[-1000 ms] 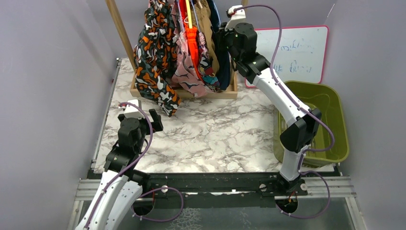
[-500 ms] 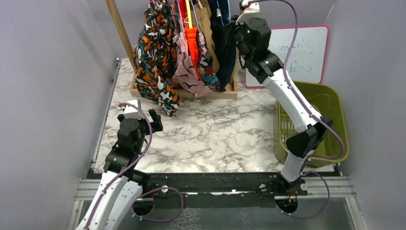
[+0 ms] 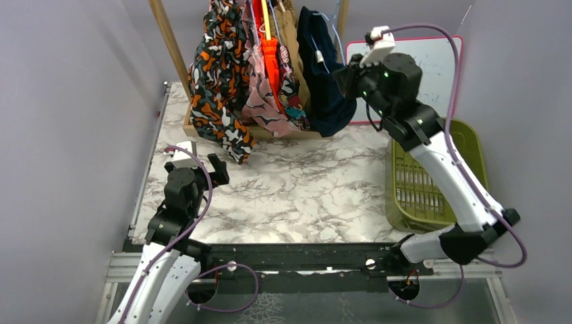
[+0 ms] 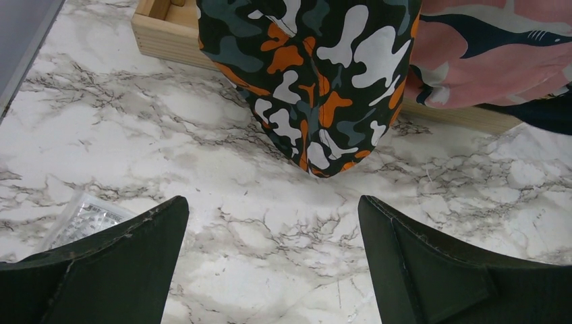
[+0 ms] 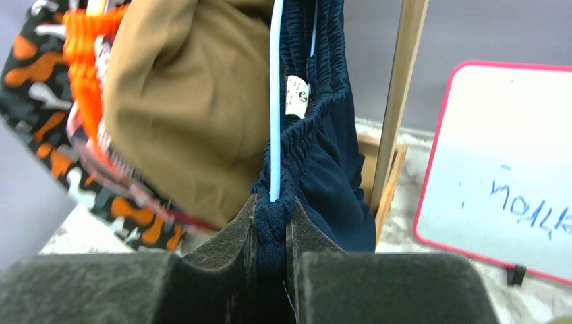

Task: Remove the shorts from the hanger
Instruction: Pick up the hanger from the clothes rod.

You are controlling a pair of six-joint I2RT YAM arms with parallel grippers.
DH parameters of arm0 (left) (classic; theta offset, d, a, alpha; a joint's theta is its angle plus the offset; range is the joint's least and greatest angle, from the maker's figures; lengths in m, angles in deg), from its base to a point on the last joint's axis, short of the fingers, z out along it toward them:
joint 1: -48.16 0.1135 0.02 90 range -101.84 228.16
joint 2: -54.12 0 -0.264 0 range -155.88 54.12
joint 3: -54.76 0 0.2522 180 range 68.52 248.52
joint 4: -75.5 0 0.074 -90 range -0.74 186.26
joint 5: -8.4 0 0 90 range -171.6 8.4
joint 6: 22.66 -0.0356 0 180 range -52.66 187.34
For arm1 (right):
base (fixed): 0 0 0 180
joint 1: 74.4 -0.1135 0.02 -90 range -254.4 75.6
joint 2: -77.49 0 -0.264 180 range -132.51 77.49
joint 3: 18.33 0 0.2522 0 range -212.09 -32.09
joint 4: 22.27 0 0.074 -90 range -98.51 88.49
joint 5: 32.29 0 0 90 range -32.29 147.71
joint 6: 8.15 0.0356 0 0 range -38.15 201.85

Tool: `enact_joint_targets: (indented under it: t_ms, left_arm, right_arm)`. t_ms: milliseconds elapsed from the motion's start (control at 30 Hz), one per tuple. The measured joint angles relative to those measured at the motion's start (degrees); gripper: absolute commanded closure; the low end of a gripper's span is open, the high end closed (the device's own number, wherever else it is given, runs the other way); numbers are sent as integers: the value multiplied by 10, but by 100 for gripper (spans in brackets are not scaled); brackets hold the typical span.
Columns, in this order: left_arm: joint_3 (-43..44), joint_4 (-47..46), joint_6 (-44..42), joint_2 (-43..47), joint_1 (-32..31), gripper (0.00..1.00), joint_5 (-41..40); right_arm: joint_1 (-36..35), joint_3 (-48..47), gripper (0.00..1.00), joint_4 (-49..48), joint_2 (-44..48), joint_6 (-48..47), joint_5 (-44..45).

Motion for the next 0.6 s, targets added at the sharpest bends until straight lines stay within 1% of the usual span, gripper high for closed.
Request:
enact_joint_targets:
  t_ms: [167,233,300,467,600]
  left_arm:
    - [0,0,5,5,0,1,4]
    - [0,0,0,7,0,1,15]
    - [0,0,-6,7,0,1,27]
    - [0,0,-16,7,0,1,47]
    - [0,0,-19,7,0,1,53]
  right_arm:
    - [0,113,99,21,132,9,-31]
    - [0,160,99,48,191,20,-31]
    - [0,173,99,59,239,29,-31]
    - [0,257,99,127,380,91,-26]
    - [0,304,99,197,459,153,-18]
